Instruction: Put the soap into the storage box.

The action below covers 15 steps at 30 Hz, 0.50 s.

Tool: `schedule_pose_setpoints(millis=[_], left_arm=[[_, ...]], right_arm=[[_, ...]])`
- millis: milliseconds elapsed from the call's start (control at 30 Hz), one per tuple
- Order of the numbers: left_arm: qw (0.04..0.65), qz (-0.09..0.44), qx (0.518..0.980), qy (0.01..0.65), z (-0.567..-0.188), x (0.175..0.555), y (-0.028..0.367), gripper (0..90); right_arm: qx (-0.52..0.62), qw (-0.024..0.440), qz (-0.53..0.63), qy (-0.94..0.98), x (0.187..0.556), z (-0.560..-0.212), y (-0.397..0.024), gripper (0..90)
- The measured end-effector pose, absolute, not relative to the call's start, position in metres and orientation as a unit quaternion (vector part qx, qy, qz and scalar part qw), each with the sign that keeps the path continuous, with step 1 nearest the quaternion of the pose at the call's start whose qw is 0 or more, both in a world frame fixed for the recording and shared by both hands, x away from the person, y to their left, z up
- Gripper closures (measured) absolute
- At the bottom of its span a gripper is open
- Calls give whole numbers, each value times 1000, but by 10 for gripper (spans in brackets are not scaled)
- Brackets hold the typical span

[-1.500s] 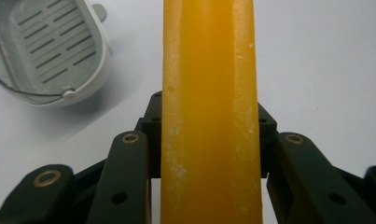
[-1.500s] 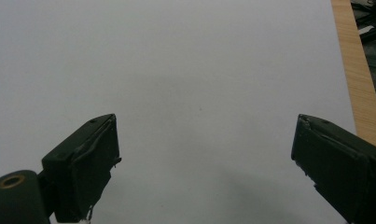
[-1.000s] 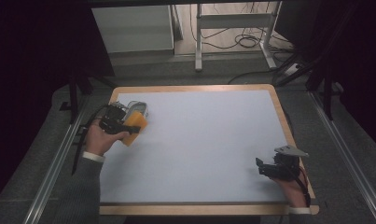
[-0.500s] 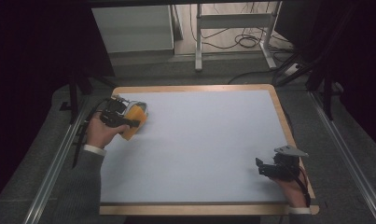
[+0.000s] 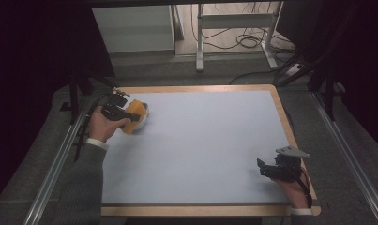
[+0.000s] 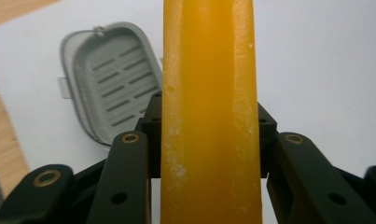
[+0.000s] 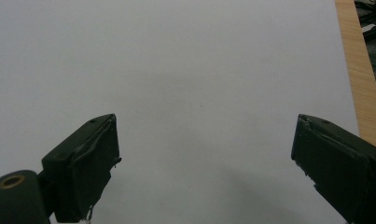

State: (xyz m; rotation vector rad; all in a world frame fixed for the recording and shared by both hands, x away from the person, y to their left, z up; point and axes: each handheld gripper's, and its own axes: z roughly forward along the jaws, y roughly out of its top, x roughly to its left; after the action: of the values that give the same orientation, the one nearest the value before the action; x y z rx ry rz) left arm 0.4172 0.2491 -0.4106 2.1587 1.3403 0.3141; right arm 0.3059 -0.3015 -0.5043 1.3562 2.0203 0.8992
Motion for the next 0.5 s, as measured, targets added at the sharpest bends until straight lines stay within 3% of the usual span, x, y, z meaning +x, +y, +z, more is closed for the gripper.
schedule_pose_setpoints(millis=[500], left_arm=[[288, 126, 779, 542, -416, 449, 262, 610]], right_arm=[[507, 274, 333, 747, 306, -504, -303, 76]])
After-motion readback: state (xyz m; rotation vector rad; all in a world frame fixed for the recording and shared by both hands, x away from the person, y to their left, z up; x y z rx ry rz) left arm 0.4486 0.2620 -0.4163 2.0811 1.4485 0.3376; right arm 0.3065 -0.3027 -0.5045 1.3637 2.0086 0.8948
